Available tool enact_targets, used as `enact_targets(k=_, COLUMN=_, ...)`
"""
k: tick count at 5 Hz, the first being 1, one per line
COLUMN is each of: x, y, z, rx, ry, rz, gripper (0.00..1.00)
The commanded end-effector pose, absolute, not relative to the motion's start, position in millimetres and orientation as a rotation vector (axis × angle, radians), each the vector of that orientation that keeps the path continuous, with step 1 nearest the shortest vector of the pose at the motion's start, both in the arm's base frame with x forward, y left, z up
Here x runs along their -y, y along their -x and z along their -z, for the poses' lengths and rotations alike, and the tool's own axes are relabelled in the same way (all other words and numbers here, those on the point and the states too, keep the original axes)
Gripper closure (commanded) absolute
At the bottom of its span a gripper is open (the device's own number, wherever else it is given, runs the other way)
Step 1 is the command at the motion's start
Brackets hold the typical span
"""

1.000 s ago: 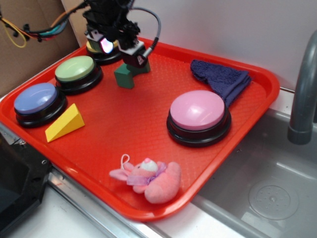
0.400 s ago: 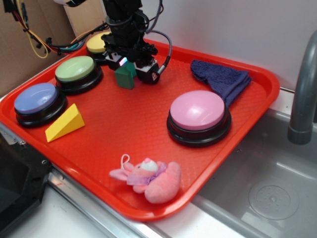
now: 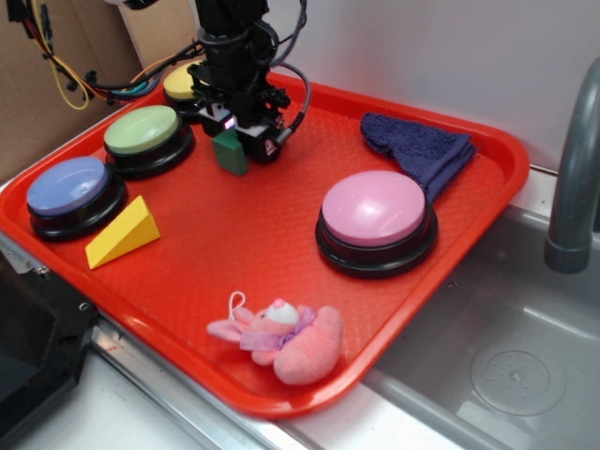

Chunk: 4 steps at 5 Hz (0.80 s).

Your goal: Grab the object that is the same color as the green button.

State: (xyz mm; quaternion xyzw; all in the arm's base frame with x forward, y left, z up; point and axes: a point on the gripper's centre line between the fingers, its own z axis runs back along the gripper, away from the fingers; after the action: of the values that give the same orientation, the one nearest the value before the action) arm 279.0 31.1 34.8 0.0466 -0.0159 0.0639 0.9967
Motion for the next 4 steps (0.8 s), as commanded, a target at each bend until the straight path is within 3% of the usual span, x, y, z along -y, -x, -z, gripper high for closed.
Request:
enact_targets(k=1, x=-3, y=-269, z=-138, rx=0.239, ry=-0.078, rz=-0.021, gripper=1.00)
enact_targets(k=2, x=13, y=-244, z=-171, rx=0.187, ry=-0.017, rz=0.045, gripper=1.00)
enact_targets(k=3, x=23, y=-218, z=-186, rx=0.156, ry=0.017, rz=0.046, gripper=1.00)
enact_targets(k=4, x=22, y=-202, z=-185, rx=0.145, ry=0.003, rz=0.036, gripper=1.00)
